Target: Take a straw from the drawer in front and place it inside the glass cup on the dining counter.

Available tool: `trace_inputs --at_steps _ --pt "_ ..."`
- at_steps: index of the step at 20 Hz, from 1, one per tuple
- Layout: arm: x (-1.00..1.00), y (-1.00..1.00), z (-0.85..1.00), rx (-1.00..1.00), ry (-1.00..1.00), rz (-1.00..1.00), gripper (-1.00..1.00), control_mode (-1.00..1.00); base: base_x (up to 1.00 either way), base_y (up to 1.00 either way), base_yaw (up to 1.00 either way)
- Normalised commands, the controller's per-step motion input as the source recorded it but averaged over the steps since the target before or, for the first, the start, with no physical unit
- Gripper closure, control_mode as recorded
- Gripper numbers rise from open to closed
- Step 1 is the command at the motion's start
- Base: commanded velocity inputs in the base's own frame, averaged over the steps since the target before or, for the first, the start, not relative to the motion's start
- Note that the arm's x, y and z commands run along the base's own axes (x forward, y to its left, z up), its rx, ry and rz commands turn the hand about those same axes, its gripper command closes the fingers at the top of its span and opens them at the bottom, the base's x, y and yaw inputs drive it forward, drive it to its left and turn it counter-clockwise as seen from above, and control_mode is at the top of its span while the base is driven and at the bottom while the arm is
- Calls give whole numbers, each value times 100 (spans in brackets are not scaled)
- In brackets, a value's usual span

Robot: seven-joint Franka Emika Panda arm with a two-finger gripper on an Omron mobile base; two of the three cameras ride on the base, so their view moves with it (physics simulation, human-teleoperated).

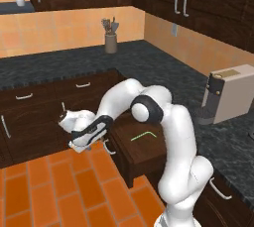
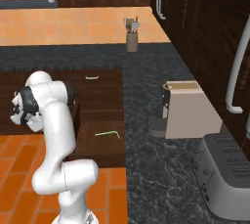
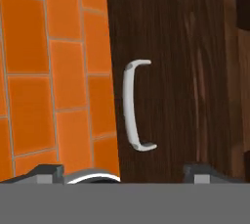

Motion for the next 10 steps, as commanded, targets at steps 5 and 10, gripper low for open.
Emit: trace_inputs --at_steps 5,10 --pt "-5 -86 97 41 -3 1 -100 -100 0 0 0" --pt "20 -96 28 32 0 0 -100 -100 0 0 0"
